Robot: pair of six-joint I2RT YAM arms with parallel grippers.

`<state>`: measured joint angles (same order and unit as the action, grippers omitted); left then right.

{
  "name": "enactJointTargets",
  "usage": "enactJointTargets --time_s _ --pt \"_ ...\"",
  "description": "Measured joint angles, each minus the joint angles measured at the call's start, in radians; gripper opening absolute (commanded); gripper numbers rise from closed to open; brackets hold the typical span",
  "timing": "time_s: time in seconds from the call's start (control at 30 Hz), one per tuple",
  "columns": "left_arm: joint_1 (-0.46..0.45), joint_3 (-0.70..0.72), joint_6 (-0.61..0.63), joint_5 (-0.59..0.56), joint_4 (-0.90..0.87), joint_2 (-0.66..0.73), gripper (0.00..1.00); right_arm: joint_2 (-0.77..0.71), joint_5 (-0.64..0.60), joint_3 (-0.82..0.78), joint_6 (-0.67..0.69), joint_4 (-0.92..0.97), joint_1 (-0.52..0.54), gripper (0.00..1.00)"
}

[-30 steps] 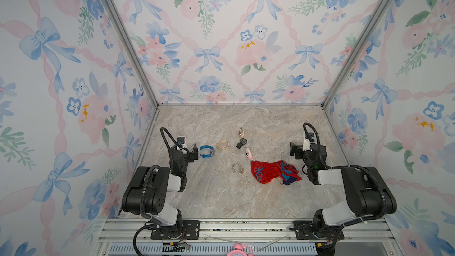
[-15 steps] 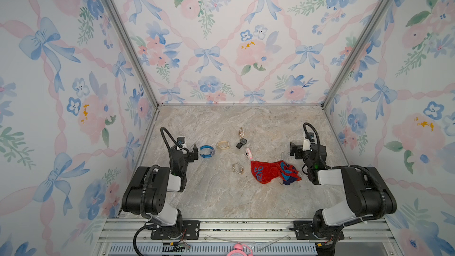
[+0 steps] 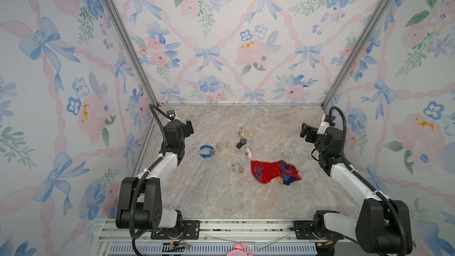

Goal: Wipe the watch dial
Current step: Pick up the watch at the center of the board.

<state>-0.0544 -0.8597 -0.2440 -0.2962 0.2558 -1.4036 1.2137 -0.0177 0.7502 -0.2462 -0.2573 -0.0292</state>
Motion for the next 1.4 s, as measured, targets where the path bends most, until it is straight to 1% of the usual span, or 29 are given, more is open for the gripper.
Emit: enactJointTargets --time_s 0.07,0.17,0.23,0.3,0.37,0.43,0.5,0.57,0.67,0.8,0.97,1.1,1.2,1.3,1.4 --pt "-0.033 -0.064 -0.01 0.026 -0.103 0.0 0.98 0.0 0.055 0.072 -0.037 0.123 0.006 0.99" --pt "-0.143 -0.141 -0.017 0.08 -0.259 -0.016 0.95 0.005 0.117 0.14 -0.058 0.303 0.044 1.0" --pt "-0.234 -0.175 -0.031 0.132 -0.344 -0.036 0.94 0.008 0.14 0.169 -0.06 0.42 0.11 1.0" --pt "-0.311 -0.18 -0.05 0.182 -0.403 -0.045 0.91 0.008 0.146 0.18 -0.051 0.506 0.186 1.0" --pt "-0.39 -0.18 -0.081 0.218 -0.45 -0.056 0.89 0.008 0.14 0.182 -0.042 0.587 0.268 1.0" --pt "-0.466 -0.193 -0.113 0.24 -0.483 -0.077 0.87 0.008 0.139 0.181 -0.041 0.656 0.318 1.0" --pt "-0.539 -0.226 -0.145 0.25 -0.51 -0.118 0.87 0.003 0.142 0.171 -0.047 0.686 0.315 0.97" --pt "-0.6 -0.276 -0.173 0.253 -0.533 -0.169 0.86 -0.009 0.153 0.15 -0.065 0.705 0.285 0.96" --pt "-0.658 -0.348 -0.215 0.249 -0.564 -0.237 0.86 -0.039 0.177 0.109 -0.096 0.719 0.229 0.94" --pt "-0.705 -0.423 -0.267 0.225 -0.605 -0.308 0.82 -0.066 0.195 0.083 -0.125 0.737 0.193 0.94" --pt "-0.738 -0.529 -0.328 0.202 -0.678 -0.418 0.76 -0.098 0.206 0.055 -0.144 0.741 0.193 0.94" --pt "-0.744 -0.618 -0.357 0.188 -0.748 -0.505 0.69 -0.109 0.215 0.027 -0.148 0.742 0.185 0.93" --pt "-0.744 -0.687 -0.373 0.188 -0.792 -0.561 0.59 -0.11 0.228 0.026 -0.148 0.74 0.179 0.93" --pt "-0.744 -0.755 -0.385 0.184 -0.825 -0.617 0.53 -0.111 0.245 0.026 -0.148 0.74 0.174 0.93" --pt "-0.745 -0.785 -0.394 0.181 -0.844 -0.657 0.52 -0.111 0.261 0.026 -0.148 0.739 0.169 0.92"
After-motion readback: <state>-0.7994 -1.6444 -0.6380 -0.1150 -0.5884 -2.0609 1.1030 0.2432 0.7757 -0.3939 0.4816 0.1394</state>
